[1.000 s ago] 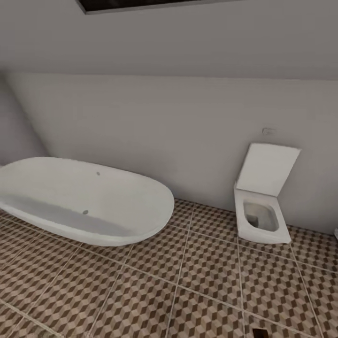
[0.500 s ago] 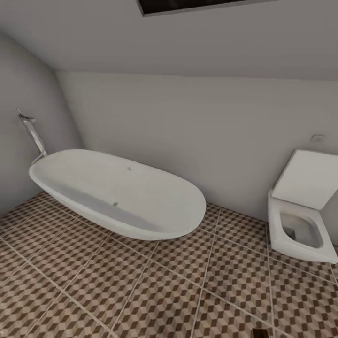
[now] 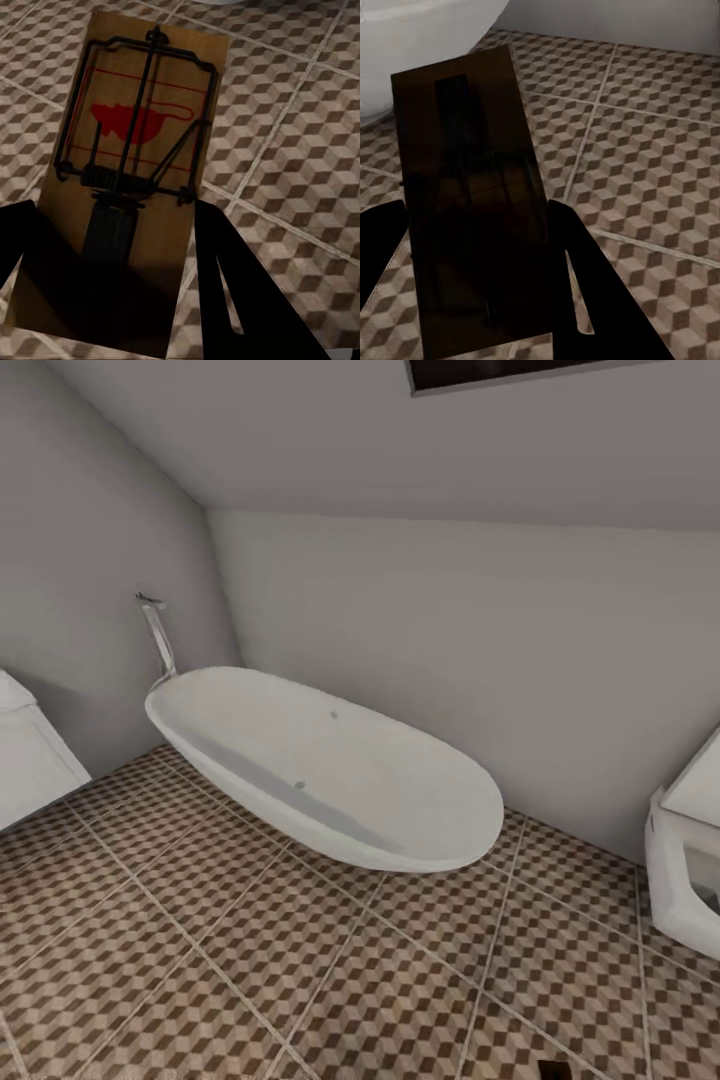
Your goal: Take the four mousetraps from the cabinet in the bathroom and place them on the bathroom floor. Make sure all four end up on the same floor surface, and ensure that at least two of them are either under or directly next to the same bathroom sink.
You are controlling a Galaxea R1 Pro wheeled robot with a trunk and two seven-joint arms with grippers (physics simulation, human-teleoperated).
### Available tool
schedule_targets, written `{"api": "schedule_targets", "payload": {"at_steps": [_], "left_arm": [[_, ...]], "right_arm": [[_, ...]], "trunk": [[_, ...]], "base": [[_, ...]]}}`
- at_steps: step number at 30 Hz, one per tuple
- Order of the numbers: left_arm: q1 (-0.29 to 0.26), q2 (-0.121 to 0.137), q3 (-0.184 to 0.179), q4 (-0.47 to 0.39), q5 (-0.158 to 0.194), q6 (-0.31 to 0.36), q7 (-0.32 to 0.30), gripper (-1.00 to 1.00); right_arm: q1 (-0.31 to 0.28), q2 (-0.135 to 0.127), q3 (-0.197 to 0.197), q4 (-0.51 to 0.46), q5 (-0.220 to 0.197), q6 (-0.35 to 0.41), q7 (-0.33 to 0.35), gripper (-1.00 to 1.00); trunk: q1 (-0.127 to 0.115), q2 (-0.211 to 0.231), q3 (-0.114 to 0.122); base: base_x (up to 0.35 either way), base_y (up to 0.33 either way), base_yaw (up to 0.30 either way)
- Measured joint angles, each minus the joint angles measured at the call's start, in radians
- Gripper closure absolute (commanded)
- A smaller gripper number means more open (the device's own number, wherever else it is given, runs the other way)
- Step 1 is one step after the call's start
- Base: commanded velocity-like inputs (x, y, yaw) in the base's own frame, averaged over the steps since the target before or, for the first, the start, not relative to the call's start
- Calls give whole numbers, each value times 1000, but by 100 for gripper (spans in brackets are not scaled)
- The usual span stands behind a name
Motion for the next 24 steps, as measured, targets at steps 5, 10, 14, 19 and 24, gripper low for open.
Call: {"api": "schedule_targets", "payload": {"at_steps": [5,10,14,19,24], "left_arm": [[0,0,0,0,0,0,0,100],[0,0,0,0,0,0,0,100],[0,0,0,0,0,0,0,100],[0,0,0,0,0,0,0,100],[0,0,0,0,0,1,0,100]], "right_arm": [[0,0,0,0,0,0,0,100],[0,0,0,0,0,0,0,100],[0,0,0,0,0,0,0,100],[0,0,0,0,0,0,0,100],[0,0,0,0,0,1,0,100]], "trunk": [[0,0,0],[0,0,0],[0,0,0],[0,0,0],[0,0,0]], "base": [[0,28,289],[42,4,289],[101,1,289],[187,-60,289],[269,-118,289]]}}
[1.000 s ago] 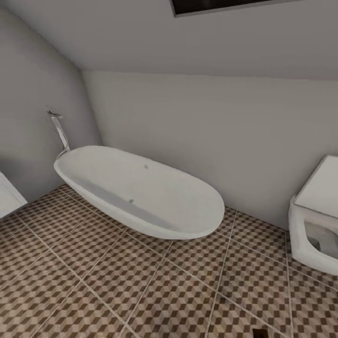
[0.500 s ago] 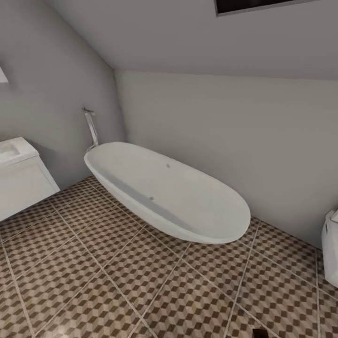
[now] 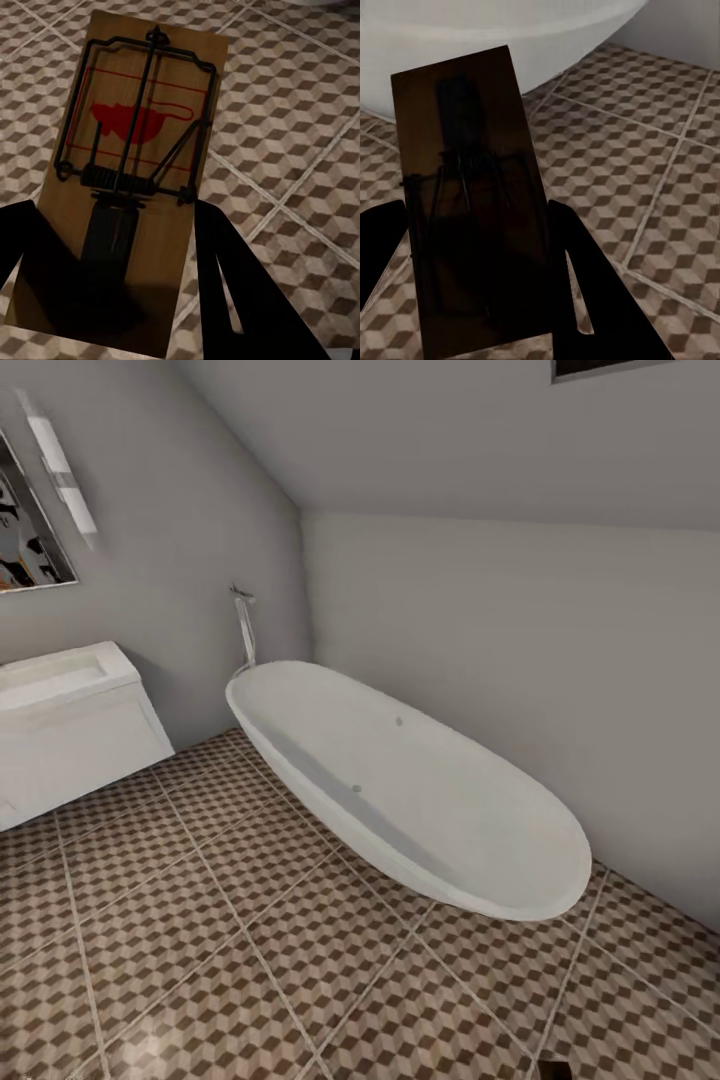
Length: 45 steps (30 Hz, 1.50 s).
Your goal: Take the four mousetraps from the cabinet in the bathroom and place them on the bathroom floor. Make sure all four end up on the same floor surface, and ensure that at least two of them are either under or directly next to the same bathroom sink.
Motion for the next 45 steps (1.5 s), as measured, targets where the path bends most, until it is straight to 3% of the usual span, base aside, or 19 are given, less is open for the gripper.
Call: {"api": "schedule_targets", "payload": {"at_steps": [13,26,45], "left_arm": [[0,0,0,0,0,0,0,100],[0,0,0,0,0,-1,0,100],[0,0,0,0,0,-1,0,100]], "right_arm": [[0,0,0,0,0,0,0,100],[0,0,0,0,0,0,0,100],[0,0,0,0,0,0,0,100]], "trunk": [[0,0,0],[0,0,0],[0,0,0]], "base": [[318,-31,289],[285,155,289],[82,102,289]]}}
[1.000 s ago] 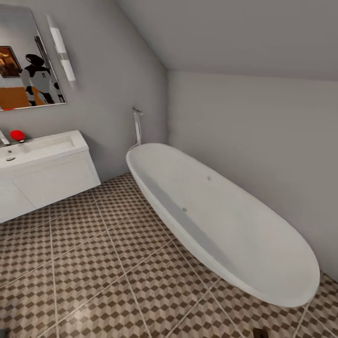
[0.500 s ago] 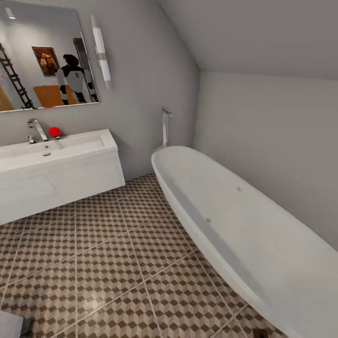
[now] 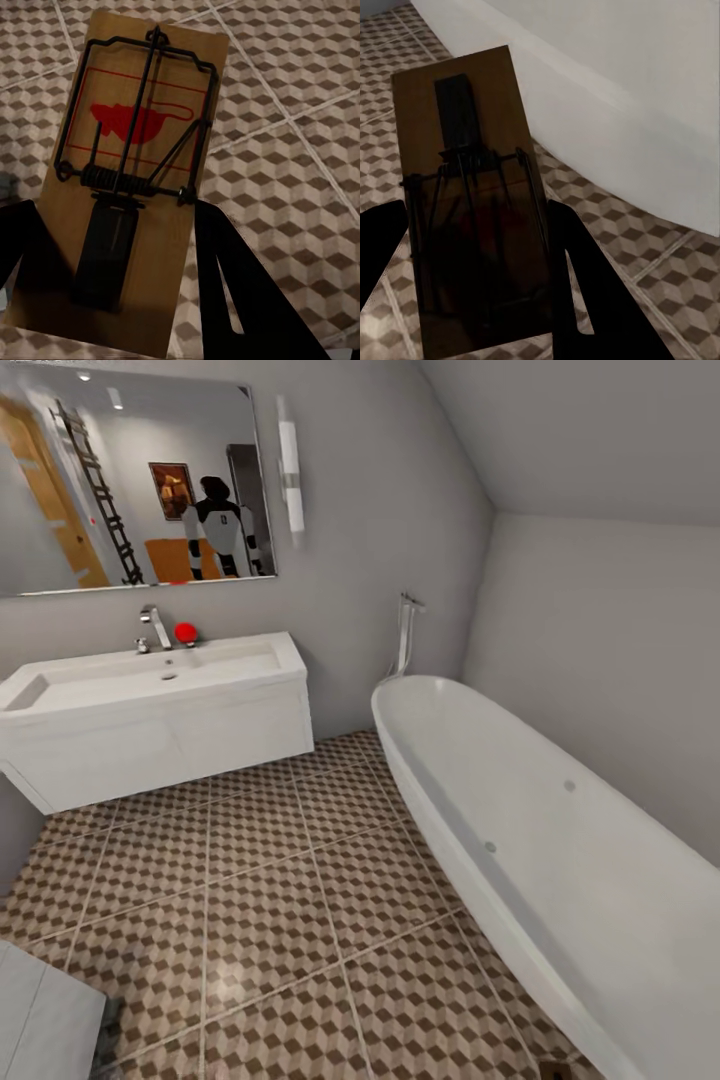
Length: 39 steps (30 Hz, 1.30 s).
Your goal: Take the four mousetraps from the cabinet in the bathroom and place them on the bathroom floor. Make sure all four end up on the same floor surface, and ensure that at least two of them are either under or directly next to the same bathroom sink.
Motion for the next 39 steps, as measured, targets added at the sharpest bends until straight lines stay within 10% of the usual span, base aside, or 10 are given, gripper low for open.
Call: {"api": "schedule_targets", "payload": {"at_steps": [39], "left_arm": [[0,-1,0,-1,0,-1,0,100]], "right_arm": [[0,0,0,0,0,0,0,100]], "trunk": [[-1,0,0]], "base": [[194,-44,289]]}}
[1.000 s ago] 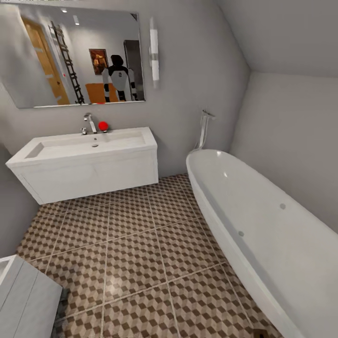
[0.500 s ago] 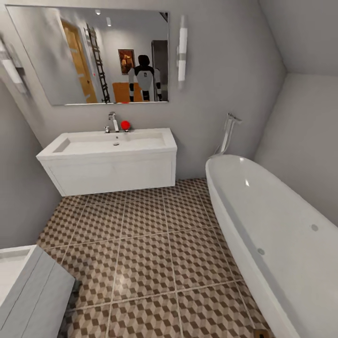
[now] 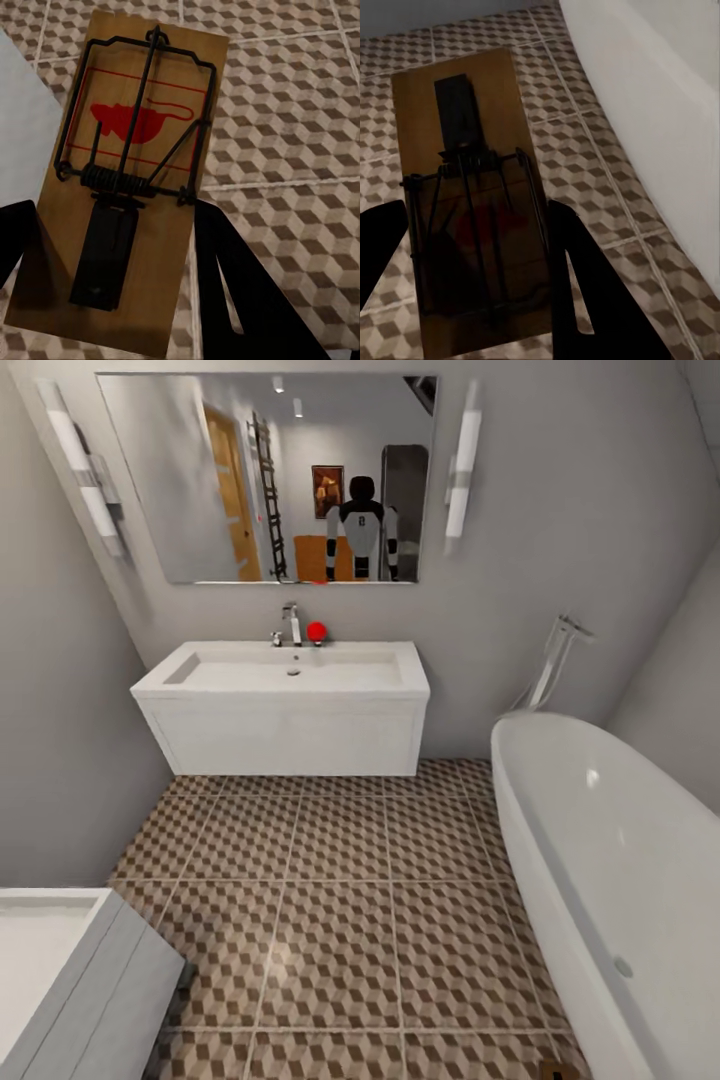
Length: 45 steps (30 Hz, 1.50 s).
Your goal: Take the four mousetraps from the cabinet in the bathroom and place them on the bathroom floor. Make sure all four end up on the same floor surface, and ensure that at least two of them are either under or directly next to the same bathroom sink.
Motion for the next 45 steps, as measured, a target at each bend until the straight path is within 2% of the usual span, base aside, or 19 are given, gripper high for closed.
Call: {"api": "schedule_targets", "payload": {"at_steps": [17,30,45], "left_arm": [[0,0,0,0,0,1,0,100],[0,0,0,1,0,0,0,100],[0,1,-1,1,0,0,-1,100]], "right_arm": [[0,0,0,0,0,0,0,100],[1,-1,1,0,0,0,3,100],[0,-2,1,0,1,0,3,100]], "trunk": [[0,0,0],[0,0,0],[1,0,6]], "base": [[331,0,253],[308,-25,6],[27,0,-92]]}}
